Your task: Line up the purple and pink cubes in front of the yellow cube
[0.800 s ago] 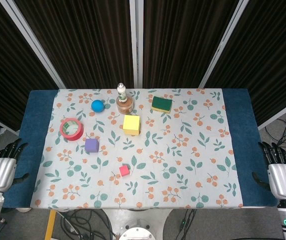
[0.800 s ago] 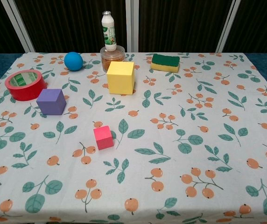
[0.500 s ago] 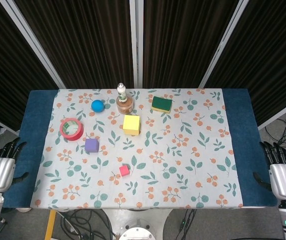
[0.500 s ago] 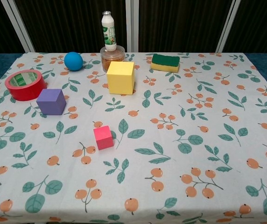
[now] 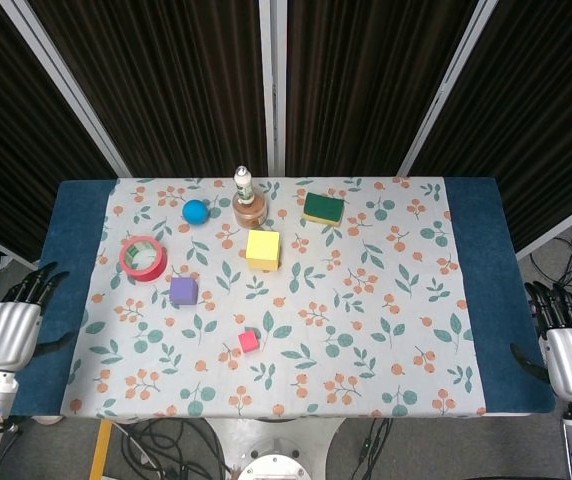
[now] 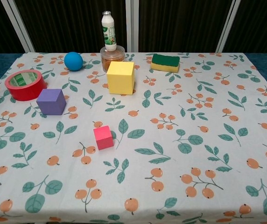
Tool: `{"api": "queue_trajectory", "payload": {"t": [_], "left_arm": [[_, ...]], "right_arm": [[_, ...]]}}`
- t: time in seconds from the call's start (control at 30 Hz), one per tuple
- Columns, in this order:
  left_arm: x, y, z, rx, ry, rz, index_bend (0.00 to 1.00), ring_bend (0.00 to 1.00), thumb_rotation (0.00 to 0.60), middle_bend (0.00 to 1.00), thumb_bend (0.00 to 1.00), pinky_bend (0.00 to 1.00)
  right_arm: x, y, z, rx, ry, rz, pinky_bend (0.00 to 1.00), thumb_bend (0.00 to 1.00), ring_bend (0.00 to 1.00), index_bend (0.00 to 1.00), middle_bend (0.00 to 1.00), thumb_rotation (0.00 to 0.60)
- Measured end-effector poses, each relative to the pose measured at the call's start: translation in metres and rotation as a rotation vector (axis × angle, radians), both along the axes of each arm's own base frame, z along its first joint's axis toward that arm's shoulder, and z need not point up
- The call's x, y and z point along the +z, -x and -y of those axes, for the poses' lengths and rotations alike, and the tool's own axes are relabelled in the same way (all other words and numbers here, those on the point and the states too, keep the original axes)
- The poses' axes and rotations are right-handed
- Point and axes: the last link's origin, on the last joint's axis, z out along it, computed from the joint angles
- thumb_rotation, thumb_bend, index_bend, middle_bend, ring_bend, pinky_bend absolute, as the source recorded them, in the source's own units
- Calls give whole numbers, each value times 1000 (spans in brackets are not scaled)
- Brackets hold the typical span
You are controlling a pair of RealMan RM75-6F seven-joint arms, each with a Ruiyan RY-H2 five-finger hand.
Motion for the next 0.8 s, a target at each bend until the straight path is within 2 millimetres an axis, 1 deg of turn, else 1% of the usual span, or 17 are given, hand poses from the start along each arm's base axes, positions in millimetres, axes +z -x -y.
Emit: {"api": "queue_trajectory", "payload": {"t": [0.1, 0.27, 0.4, 0.53, 0.6, 0.63, 0.7, 0.73, 0.8], "left_arm": [[-1, -11, -16, -52, 16, 37, 237, 156, 600, 240, 68, 284], [-11, -34, -48, -136, 88, 54, 276, 162, 600, 288, 97, 284], [-25, -57, -74, -200, 158, 53, 328, 222, 600, 351, 129, 284], [-47, -78, -96, -237, 242, 43, 335, 236, 600, 358, 152, 288], [-58, -86, -104, -242, 282, 32, 335, 236, 600, 358, 153, 290], [-66, -91, -110, -242, 308, 24, 334, 236, 600, 358, 153, 291], [-80, -99, -118, -245, 342, 8, 317, 236, 600, 358, 153, 291], [-90, -104, -123, -246, 359, -13, 308, 236, 600, 358, 152, 291], [-100, -108, -128, -245, 369, -31, 285, 236, 600, 358, 152, 291]], "right_arm": [[1, -2, 1, 6, 0, -2, 102, 157, 0, 37, 81, 600], [3, -4, 3, 15, 3, -9, 102, 158, 0, 36, 81, 600], [2, -5, 5, 17, -3, -12, 102, 157, 0, 36, 81, 600], [2, -6, 6, 18, -9, -15, 102, 157, 0, 36, 81, 600], [1, -6, 6, 16, -11, -16, 102, 157, 0, 36, 81, 600], [2, -6, 7, 16, -12, -17, 102, 158, 0, 37, 81, 600], [2, -6, 7, 14, -12, -19, 102, 157, 0, 36, 81, 600], [2, -6, 8, 14, -11, -20, 102, 157, 0, 36, 81, 600], [2, -6, 8, 14, -12, -21, 102, 157, 0, 36, 81, 600]]}}
